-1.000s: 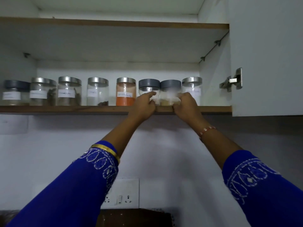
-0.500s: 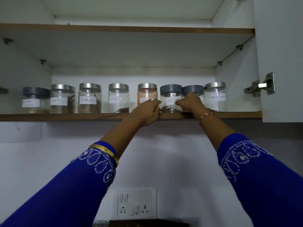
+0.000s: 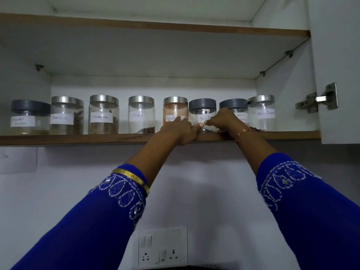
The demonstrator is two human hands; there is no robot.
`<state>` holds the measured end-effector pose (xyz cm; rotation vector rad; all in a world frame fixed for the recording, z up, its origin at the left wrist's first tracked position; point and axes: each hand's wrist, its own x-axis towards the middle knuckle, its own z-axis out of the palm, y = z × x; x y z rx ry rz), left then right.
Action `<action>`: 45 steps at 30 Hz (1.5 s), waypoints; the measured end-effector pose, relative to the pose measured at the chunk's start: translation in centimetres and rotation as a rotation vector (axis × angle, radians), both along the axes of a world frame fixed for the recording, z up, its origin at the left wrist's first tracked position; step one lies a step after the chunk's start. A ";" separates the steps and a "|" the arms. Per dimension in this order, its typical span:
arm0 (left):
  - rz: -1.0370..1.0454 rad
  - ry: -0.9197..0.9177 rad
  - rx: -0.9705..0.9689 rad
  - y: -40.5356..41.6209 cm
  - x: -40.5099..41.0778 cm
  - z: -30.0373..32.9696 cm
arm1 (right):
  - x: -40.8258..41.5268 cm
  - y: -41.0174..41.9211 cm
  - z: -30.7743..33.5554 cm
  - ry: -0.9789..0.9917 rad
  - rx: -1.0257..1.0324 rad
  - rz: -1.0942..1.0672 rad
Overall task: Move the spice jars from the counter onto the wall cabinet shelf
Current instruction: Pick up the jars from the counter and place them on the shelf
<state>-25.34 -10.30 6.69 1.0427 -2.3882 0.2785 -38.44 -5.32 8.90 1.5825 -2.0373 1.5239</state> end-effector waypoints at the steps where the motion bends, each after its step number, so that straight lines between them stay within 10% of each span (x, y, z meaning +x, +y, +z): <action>1: 0.010 0.006 0.009 -0.3 0.2 0.1 | 0.0 -0.2 0.1 0.002 0.015 0.007; 10: 0.014 0.023 -0.004 -0.2 0.9 0.0 | 0.3 -0.1 0.1 0.103 0.076 0.013; 20: -0.214 0.132 -0.025 4.5 -3.9 -0.3 | -6.5 3.9 -1.5 0.010 -0.484 -0.300; 45: -0.082 0.115 0.111 3.8 -9.8 1.0 | -12.4 5.0 0.1 -0.080 0.007 -0.038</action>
